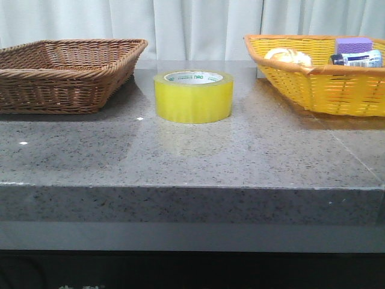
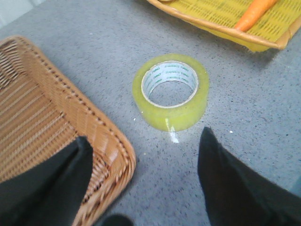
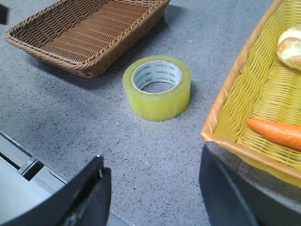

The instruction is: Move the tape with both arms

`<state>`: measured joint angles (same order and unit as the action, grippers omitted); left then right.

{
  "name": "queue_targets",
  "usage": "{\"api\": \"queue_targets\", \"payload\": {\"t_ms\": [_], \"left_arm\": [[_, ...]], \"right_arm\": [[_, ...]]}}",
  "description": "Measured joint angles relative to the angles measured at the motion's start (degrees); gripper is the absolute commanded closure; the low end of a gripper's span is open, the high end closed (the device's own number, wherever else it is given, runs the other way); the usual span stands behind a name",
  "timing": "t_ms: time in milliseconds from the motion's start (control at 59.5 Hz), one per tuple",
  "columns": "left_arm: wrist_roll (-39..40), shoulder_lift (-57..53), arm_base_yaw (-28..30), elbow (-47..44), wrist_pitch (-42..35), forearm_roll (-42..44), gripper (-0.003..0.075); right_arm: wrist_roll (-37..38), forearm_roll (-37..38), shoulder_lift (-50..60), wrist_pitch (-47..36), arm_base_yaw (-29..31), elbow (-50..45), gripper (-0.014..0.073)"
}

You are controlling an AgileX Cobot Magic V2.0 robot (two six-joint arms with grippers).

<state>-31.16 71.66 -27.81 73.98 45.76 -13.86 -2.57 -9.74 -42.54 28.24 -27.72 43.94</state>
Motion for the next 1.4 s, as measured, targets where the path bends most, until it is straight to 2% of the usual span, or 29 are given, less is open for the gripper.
{"api": "queue_targets", "payload": {"t_ms": [50,118,286,572,807,1328,1395], "left_arm": [[-1.67,3.11,-0.87,2.86,0.66,0.00,0.0147],[-3.81,7.47,-2.29,6.52,2.10,0.00,0.0132],[-9.73,17.77,-5.29,16.03,9.09,0.00,0.0132],[-15.90,31.61,-6.71,29.23,21.07,-0.24,0.0133],[-17.88,38.54,-7.39,33.50,21.61,-0.50,0.0133],[-18.70,47.75,-7.62,35.21,21.22,-0.61,0.0134],[-18.70,47.99,-7.62,35.42,21.32,-0.72,0.0155]], "right_arm": [[0.00,0.00,0.00,0.00,0.00,0.00,0.0148],[0.00,0.00,0.00,0.00,0.00,0.00,0.0148],[0.00,0.00,0.00,0.00,0.00,0.00,0.0148],[0.00,0.00,0.00,0.00,0.00,0.00,0.0148],[0.00,0.00,0.00,0.00,0.00,0.00,0.0148],[0.00,0.00,0.00,0.00,0.00,0.00,0.0148],[0.00,0.00,0.00,0.00,0.00,0.00,0.0148]]}}
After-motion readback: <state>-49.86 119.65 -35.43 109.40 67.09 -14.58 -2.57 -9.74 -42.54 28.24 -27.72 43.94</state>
